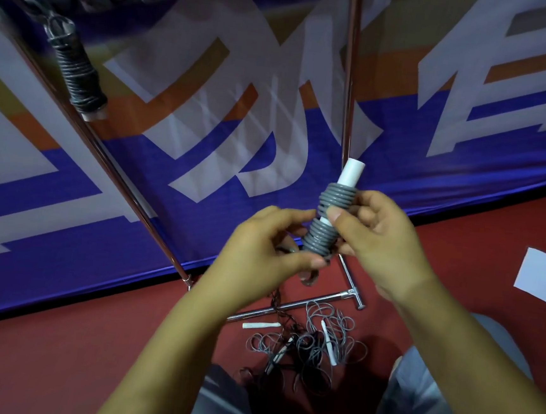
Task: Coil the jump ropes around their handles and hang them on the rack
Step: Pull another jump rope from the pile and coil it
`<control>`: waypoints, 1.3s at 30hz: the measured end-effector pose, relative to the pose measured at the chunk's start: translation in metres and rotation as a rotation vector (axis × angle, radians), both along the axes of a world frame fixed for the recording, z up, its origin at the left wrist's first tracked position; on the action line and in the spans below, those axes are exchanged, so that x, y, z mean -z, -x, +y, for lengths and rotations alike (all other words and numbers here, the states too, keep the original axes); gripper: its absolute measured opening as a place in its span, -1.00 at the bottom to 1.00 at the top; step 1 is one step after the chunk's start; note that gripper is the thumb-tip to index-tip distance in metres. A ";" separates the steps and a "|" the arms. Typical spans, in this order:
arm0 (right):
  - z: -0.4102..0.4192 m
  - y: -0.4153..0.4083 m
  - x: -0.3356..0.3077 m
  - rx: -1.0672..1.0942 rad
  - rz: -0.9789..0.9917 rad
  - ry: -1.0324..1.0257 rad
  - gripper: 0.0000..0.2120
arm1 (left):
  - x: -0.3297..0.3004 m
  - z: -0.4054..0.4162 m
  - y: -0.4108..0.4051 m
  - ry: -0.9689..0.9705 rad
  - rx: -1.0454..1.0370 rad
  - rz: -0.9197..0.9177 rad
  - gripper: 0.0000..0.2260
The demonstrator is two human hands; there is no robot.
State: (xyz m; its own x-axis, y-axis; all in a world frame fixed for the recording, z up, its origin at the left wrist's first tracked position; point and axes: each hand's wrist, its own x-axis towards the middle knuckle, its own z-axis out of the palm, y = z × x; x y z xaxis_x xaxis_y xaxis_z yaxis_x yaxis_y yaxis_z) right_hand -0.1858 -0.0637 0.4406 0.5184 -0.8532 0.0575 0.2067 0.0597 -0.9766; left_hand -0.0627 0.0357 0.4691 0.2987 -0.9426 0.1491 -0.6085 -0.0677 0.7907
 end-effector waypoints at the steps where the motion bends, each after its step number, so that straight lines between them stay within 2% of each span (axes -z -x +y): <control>1: 0.000 0.002 -0.002 -0.035 -0.018 -0.021 -0.85 | -0.002 0.002 -0.004 0.001 0.013 0.097 -0.48; 5: 0.000 0.007 -0.006 -0.140 -0.074 -0.051 -0.83 | -0.001 0.007 -0.011 0.019 0.024 0.445 -0.60; 9: 0.000 0.010 -0.008 -0.166 -0.098 -0.102 -0.64 | 0.004 0.010 -0.012 0.081 0.027 0.549 -0.73; 14: 0.002 0.014 -0.007 -0.157 -0.165 -0.144 -0.65 | 0.010 0.011 -0.006 0.104 0.048 0.669 -0.81; 17: 0.004 0.014 -0.007 -0.130 -0.259 -0.173 -0.65 | 0.013 0.011 -0.001 0.088 0.075 0.856 -0.74; 19: 0.006 0.013 -0.003 -0.123 -0.340 -0.197 -0.52 | 0.013 0.010 0.001 0.077 0.078 0.990 -0.71; 21: 0.008 0.012 0.001 -0.145 -0.410 -0.215 -0.33 | 0.009 0.010 0.004 0.055 0.076 1.067 -0.80; 24: 0.009 0.011 0.006 -0.182 -0.471 -0.242 -0.27 | 0.007 0.010 0.004 0.038 0.107 1.088 -0.81; 27: 0.002 0.015 0.011 -0.275 -0.467 -0.236 -0.26 | 0.004 0.010 0.002 0.086 0.085 1.008 -0.85; 30: -0.019 0.035 0.016 -0.446 -0.343 -0.227 -0.13 | -0.002 0.014 -0.008 0.177 0.052 0.687 -0.82; 32: -0.037 0.054 0.017 -0.699 -0.365 -0.282 -0.05 | -0.012 0.020 -0.015 0.179 0.145 0.409 -0.81; 34: -0.051 0.066 0.015 -0.990 -0.418 -0.445 0.06 | -0.024 0.028 -0.016 0.147 0.289 0.247 -0.84; 35: -0.056 0.068 0.011 -1.094 -0.377 -0.479 0.06 | -0.028 0.032 -0.015 0.130 0.354 0.179 -0.85; 36: -0.060 0.069 0.005 -1.140 -0.259 -0.419 -0.02 | -0.033 0.034 -0.014 0.117 0.407 0.097 -0.85; 39: -0.057 0.056 -0.021 -1.121 0.229 -0.030 -0.44 | -0.038 0.035 -0.009 0.087 0.515 -0.158 -0.86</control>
State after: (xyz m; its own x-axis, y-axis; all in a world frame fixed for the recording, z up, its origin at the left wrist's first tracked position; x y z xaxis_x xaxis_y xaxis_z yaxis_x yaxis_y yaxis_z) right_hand -0.2419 -0.1210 0.4611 0.9842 0.0960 -0.1490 -0.1602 0.1218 -0.9795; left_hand -0.0536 0.0709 0.5070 -0.2305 -0.9432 0.2392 -0.6576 0.3322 0.6762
